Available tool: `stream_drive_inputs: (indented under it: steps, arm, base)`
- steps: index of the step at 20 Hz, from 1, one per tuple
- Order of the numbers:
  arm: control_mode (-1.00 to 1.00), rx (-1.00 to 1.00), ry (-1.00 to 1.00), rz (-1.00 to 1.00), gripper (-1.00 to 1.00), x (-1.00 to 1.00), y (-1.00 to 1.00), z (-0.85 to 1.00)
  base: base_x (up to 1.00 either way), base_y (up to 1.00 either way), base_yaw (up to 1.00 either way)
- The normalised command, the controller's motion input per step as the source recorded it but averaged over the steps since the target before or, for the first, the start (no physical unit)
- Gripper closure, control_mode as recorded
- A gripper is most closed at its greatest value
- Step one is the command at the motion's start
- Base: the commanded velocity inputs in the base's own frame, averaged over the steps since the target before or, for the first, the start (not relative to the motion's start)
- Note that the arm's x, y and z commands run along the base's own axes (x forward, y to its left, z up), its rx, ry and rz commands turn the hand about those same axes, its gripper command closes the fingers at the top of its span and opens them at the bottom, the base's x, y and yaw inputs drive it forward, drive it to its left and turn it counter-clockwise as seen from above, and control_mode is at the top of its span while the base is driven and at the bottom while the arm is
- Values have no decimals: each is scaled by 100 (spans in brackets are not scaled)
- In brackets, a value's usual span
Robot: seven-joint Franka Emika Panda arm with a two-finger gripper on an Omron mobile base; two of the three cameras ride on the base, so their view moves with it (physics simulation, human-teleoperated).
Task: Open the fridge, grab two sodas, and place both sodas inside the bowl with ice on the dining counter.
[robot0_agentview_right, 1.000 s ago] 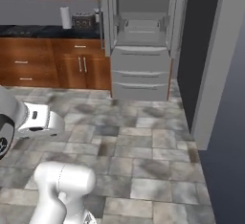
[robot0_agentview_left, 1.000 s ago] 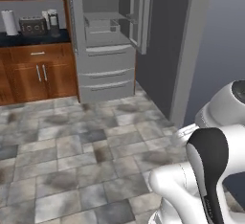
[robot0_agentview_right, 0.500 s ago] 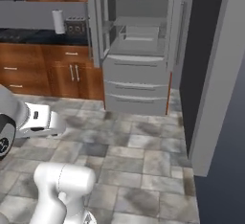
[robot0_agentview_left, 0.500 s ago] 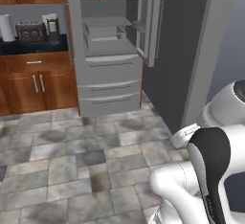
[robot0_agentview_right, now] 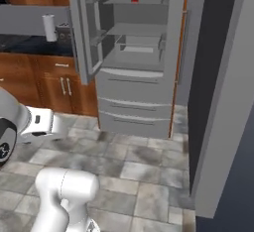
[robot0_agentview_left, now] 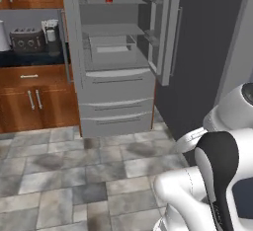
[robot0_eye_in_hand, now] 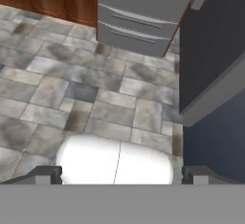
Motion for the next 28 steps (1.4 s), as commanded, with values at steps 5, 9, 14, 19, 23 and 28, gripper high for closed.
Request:
stream_drive_inputs:
  steps: [5,9,14,19,23,28]
  arm:
    - [100,0,0,0,-100,0,0,0]
    - [100,0,0,0,-100,0,0,0]
    - [100,0,0,0,-100,0,0,0]
    - [100,0,0,0,-100,0,0,0]
    - [100,0,0,0,-100,0,0,0]
    - [100,0,0,0,-100,0,0,0]
  base:
    - [100,-30,4]
    - [100,-9,0]
    - [100,-13,0]
    - [95,-11,0]
    - [90,-12,0]
    - [87,-19,0]
